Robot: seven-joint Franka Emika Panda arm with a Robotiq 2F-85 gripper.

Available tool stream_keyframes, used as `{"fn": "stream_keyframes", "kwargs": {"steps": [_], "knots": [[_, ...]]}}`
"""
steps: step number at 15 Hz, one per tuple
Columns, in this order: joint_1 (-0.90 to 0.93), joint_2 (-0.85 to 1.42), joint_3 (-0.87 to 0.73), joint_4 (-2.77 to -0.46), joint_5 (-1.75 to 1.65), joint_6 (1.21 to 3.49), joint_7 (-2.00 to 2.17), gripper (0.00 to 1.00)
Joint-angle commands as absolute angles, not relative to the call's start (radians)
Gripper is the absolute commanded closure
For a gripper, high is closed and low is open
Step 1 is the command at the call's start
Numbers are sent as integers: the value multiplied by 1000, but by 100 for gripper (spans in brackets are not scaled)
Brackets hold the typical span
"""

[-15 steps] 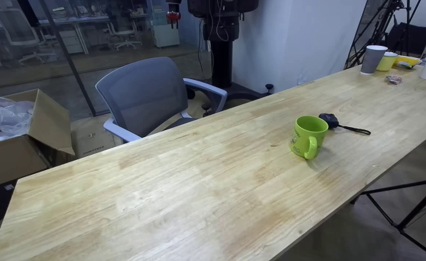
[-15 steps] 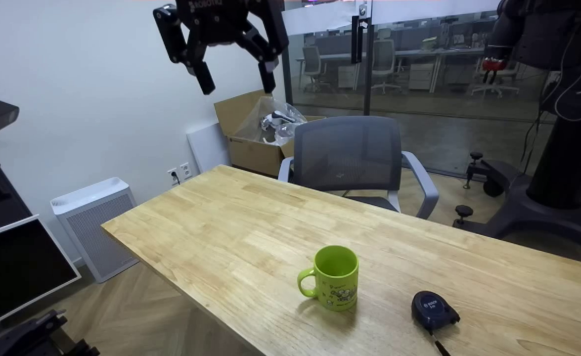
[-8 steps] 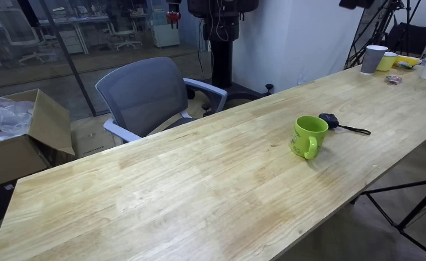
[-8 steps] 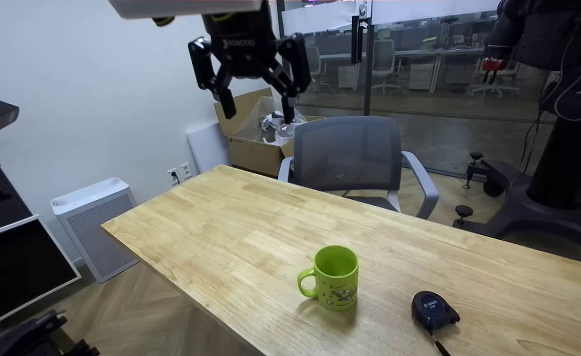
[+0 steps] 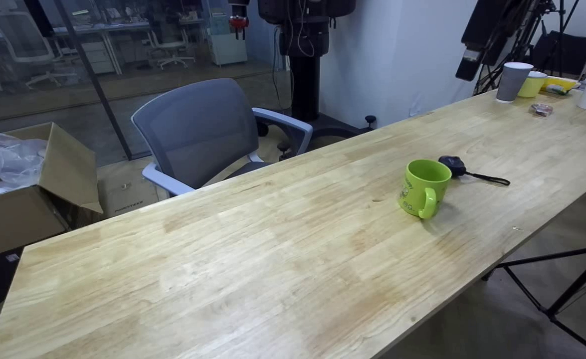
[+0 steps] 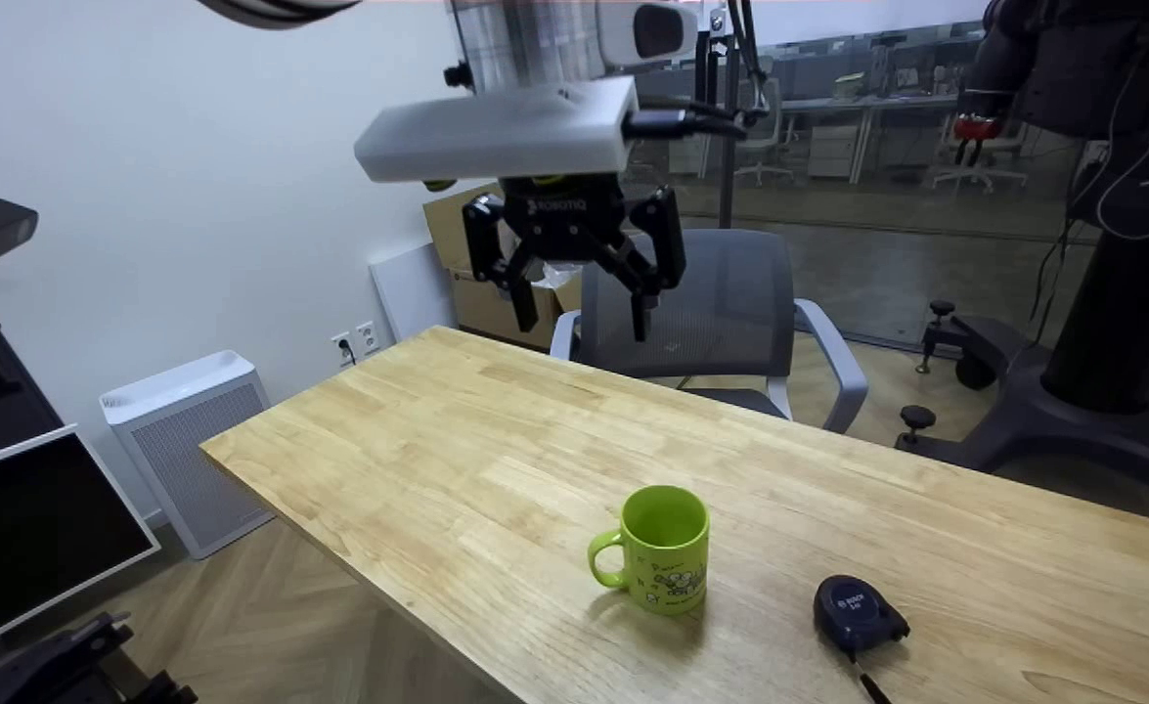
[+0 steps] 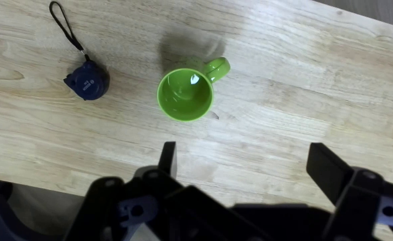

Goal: Move the cup to the left on the table

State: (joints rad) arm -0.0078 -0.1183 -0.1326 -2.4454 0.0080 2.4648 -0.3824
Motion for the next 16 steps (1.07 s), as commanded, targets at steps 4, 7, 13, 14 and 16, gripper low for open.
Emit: {"fn": "stream_keyframes", "kwargs": {"steps": [4, 7, 13, 14, 16], "knots": [[-28, -12, -101, -2367, -26, 2478, -341, 0], [-37, 52, -97, -2349, -59, 2496, -317, 0], [-51, 91, -89, -2361, -74, 2503, -337, 0], [-53, 95, -87, -2361, -74, 2503, -338, 0], [-54, 94, -85, -2361, -74, 2503, -338, 0]]}}
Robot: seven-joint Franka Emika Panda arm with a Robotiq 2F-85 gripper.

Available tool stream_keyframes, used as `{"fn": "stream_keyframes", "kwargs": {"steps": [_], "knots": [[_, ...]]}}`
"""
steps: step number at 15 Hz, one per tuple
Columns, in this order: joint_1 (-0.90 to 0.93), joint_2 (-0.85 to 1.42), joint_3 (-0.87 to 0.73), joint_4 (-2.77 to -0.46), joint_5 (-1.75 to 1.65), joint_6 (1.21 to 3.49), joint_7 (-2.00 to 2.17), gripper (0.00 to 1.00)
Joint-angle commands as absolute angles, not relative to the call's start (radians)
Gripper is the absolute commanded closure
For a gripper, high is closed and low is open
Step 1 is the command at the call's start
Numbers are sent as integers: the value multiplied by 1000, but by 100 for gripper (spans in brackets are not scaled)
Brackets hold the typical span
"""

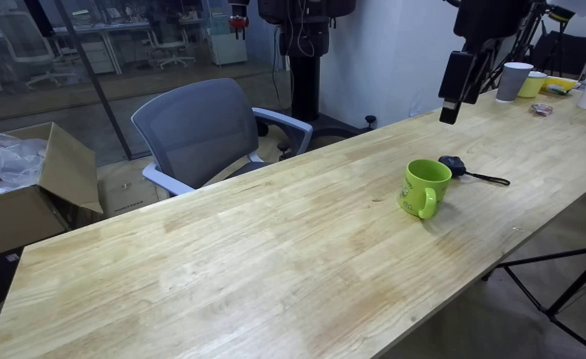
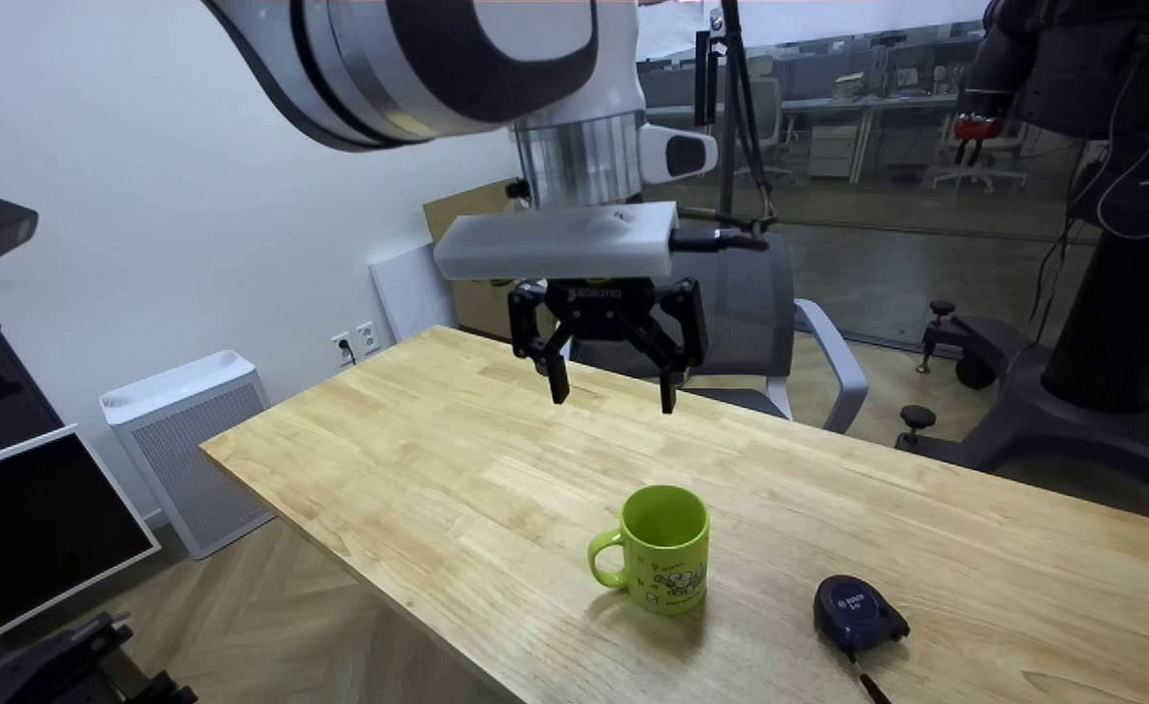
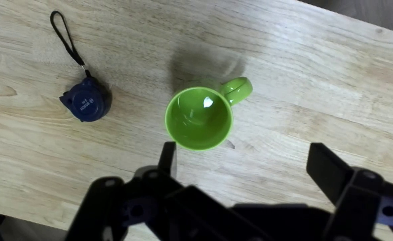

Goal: Move the cup to the left on the table

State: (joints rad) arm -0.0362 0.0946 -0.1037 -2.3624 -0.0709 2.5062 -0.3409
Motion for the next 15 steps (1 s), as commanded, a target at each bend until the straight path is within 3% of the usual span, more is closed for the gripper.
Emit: {"fn": "stream_keyframes", "kwargs": {"steps": [1, 15], "knots": [[-54, 94, -85, -2361, -74, 2503, -338, 0], [-68, 181, -85, -2337, -75, 2516, -335, 0]]}}
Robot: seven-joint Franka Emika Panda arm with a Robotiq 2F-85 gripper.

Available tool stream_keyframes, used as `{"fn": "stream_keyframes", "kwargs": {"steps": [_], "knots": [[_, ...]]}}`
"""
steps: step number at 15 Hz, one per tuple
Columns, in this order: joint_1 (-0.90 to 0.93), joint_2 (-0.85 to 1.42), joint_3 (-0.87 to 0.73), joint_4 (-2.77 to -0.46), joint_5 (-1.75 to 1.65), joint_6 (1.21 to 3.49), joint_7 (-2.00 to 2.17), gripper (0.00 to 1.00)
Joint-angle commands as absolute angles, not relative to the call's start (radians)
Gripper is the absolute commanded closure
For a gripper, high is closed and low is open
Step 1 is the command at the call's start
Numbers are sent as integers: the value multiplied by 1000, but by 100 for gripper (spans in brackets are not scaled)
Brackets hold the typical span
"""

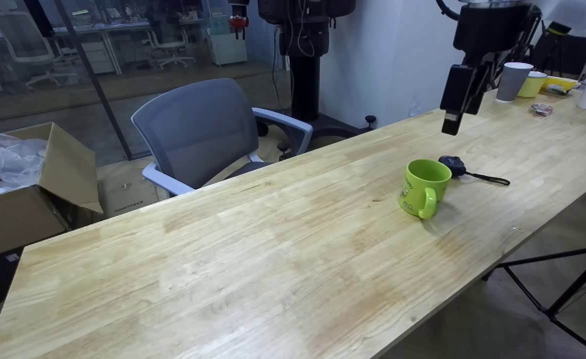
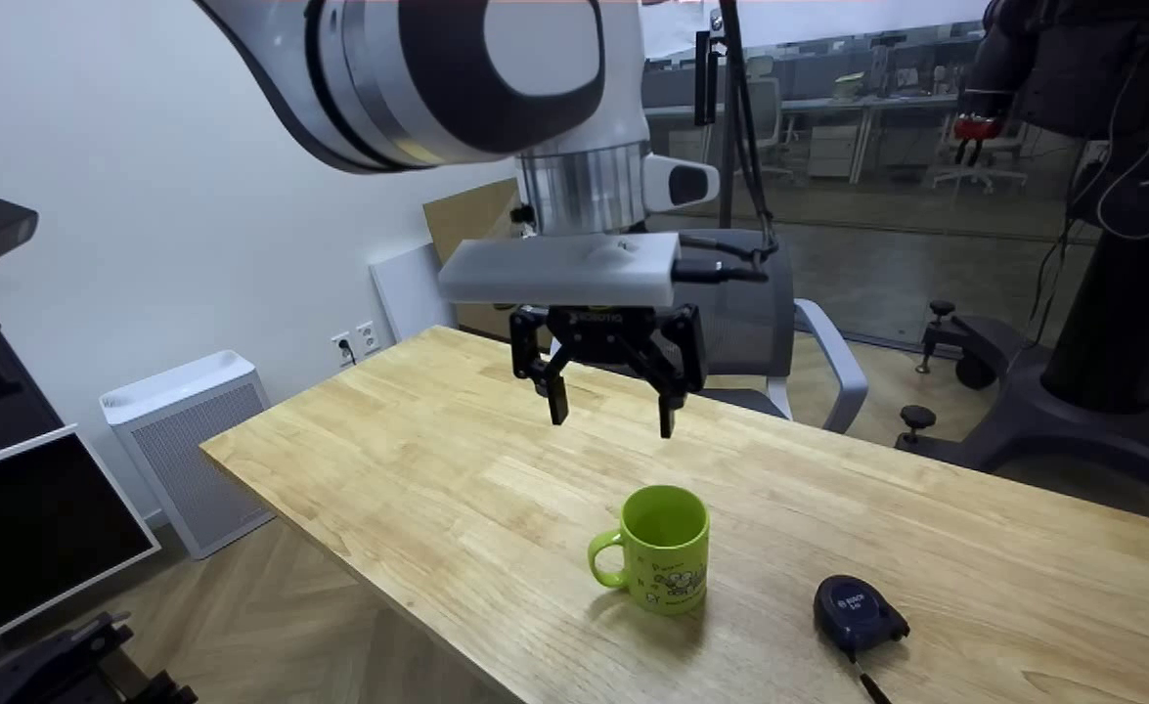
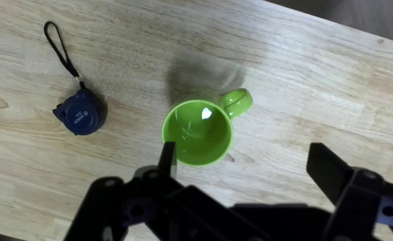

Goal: Move the cup to the left on the table

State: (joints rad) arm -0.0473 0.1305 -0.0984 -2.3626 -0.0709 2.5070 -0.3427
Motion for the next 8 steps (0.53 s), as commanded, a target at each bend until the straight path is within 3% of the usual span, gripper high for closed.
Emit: {"fn": "stream_keyframes", "kwargs": {"steps": [1, 8], "knots": [[-72, 196, -85, -2336, -76, 2519, -335, 0], [-69, 307, -118, -2299, -131, 2602, -183, 0]]}}
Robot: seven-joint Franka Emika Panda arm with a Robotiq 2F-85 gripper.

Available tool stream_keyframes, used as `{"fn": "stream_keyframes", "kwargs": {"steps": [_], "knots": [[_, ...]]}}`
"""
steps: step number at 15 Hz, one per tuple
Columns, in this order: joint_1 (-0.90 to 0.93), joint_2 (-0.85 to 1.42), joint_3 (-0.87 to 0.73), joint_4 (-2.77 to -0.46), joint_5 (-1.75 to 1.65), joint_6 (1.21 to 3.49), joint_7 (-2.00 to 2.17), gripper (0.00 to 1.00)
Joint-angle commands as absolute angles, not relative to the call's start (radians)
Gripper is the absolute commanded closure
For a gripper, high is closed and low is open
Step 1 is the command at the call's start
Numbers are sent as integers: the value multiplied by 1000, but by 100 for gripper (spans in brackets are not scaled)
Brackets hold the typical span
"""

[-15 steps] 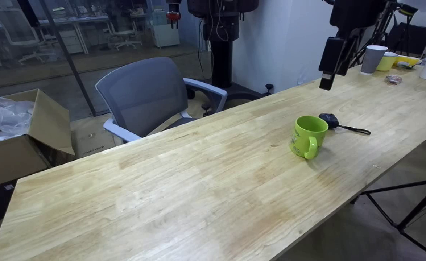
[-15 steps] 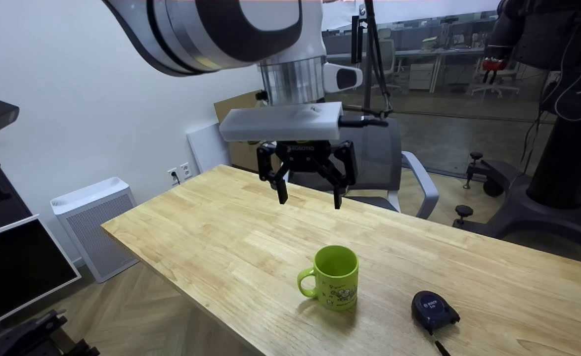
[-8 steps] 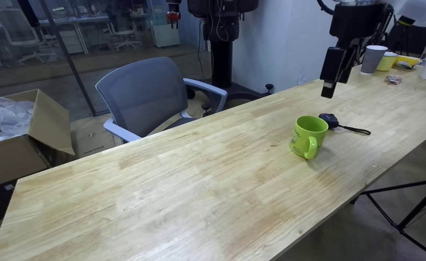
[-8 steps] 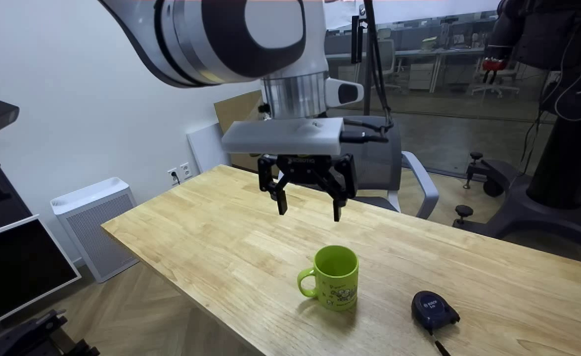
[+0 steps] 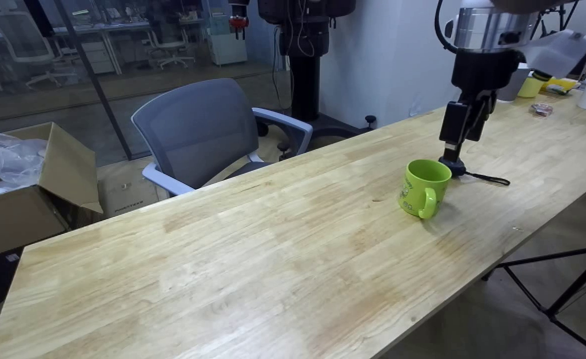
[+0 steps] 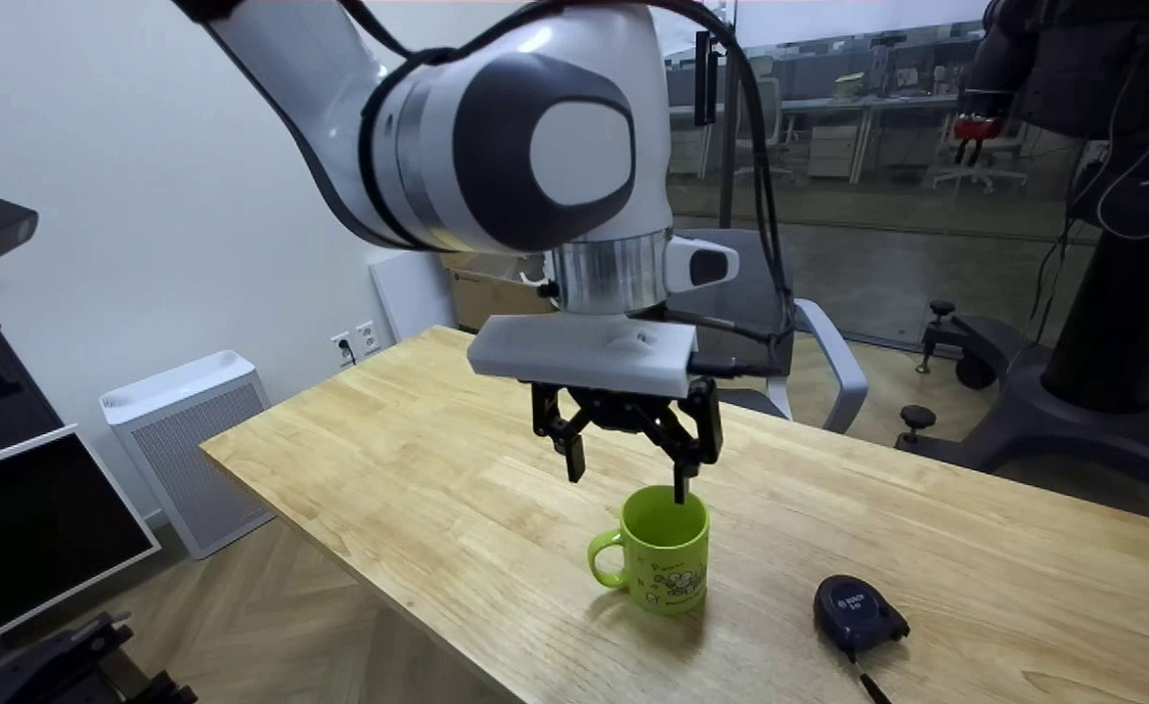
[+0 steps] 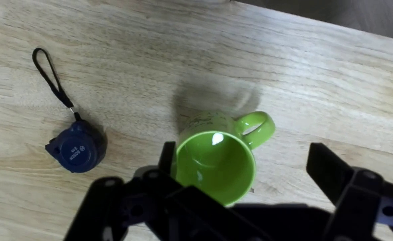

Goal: Move the cup to the left on the table

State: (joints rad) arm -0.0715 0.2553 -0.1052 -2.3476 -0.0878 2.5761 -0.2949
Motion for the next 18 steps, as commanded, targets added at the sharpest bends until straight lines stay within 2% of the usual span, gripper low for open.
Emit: {"fn": "stream_keyframes", "kwargs": {"steps": [1, 18], "knots": [[-69, 320, -121, -2290, -134, 2610, -163, 0], [-33, 563, -79, -2002, -117, 2470, -122, 0]]}}
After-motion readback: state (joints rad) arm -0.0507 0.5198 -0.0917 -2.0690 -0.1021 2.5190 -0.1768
